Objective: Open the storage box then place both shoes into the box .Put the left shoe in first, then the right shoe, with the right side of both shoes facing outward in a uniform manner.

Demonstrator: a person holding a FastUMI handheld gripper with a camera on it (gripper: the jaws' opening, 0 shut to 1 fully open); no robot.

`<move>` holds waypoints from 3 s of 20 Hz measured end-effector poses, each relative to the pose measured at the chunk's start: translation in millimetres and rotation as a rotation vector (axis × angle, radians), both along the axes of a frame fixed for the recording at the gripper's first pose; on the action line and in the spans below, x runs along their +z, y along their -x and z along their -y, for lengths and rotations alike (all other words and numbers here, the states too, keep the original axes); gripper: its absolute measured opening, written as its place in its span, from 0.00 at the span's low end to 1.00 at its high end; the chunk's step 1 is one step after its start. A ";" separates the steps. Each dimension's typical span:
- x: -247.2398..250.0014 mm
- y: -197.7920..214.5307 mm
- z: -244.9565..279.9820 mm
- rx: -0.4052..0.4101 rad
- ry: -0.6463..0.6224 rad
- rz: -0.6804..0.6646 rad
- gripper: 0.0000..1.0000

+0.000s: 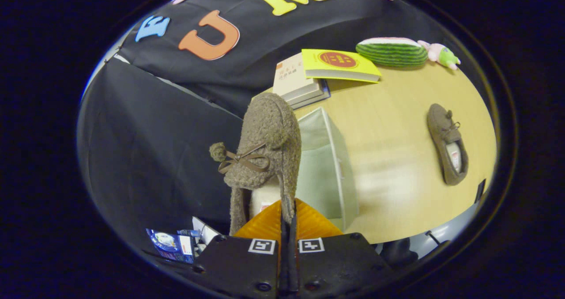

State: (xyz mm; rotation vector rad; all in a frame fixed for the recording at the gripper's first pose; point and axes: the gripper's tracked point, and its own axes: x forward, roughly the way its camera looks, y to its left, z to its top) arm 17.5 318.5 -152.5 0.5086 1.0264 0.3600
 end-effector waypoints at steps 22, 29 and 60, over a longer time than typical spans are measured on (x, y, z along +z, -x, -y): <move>-93.5 -23.6 -69.8 -0.019 0.109 -0.154 0.37; -59.0 -15.9 -50.7 0.005 0.150 -0.011 0.87; -125.6 -26.1 367.3 -0.093 0.536 0.094 0.96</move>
